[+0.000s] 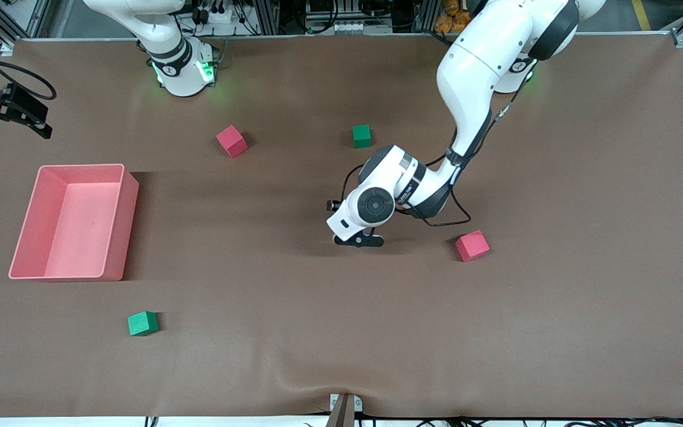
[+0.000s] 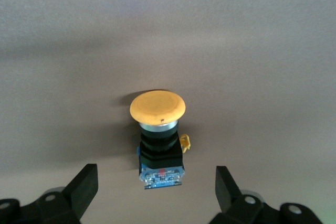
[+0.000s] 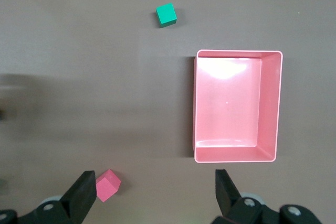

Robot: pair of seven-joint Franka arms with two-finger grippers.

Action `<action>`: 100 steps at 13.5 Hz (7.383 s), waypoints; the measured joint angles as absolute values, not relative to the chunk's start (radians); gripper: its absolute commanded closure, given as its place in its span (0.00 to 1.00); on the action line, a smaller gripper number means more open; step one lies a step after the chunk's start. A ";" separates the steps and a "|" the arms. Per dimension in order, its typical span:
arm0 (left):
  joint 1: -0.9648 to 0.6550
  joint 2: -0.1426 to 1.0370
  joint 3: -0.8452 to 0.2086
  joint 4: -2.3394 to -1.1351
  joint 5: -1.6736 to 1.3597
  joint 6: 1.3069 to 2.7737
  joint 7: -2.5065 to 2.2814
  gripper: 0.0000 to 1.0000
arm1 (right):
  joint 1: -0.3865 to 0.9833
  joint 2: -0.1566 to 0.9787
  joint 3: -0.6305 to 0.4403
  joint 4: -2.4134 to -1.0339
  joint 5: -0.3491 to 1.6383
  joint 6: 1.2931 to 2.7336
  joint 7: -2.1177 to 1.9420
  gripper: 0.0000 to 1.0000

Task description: Place and upright button with both arms

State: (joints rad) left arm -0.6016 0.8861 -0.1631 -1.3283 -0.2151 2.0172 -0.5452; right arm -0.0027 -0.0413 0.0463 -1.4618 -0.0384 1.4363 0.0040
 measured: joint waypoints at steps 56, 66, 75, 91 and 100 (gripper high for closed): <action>-0.816 0.954 -0.112 -1.342 1.506 2.491 -1.991 1.00 | -0.004 -0.014 0.047 -1.458 -0.040 1.423 -0.051 0.00; -0.826 0.979 -0.094 -1.373 1.625 2.490 -1.995 1.00 | -0.004 -0.014 0.049 -1.457 -0.039 1.416 -0.052 0.00; -0.854 1.007 -0.062 -1.372 1.648 2.486 -2.051 0.75 | -0.004 -0.014 0.049 -1.457 -0.039 1.414 -0.052 0.00; -0.876 0.949 -0.206 -1.389 1.263 2.481 -2.078 0.00 | -0.004 -0.014 0.049 -1.457 -0.039 1.414 -0.052 0.00; -0.869 0.754 -0.315 -1.342 0.645 2.095 -1.731 0.00 | -0.004 -0.014 0.049 -1.457 -0.039 1.414 -0.052 0.00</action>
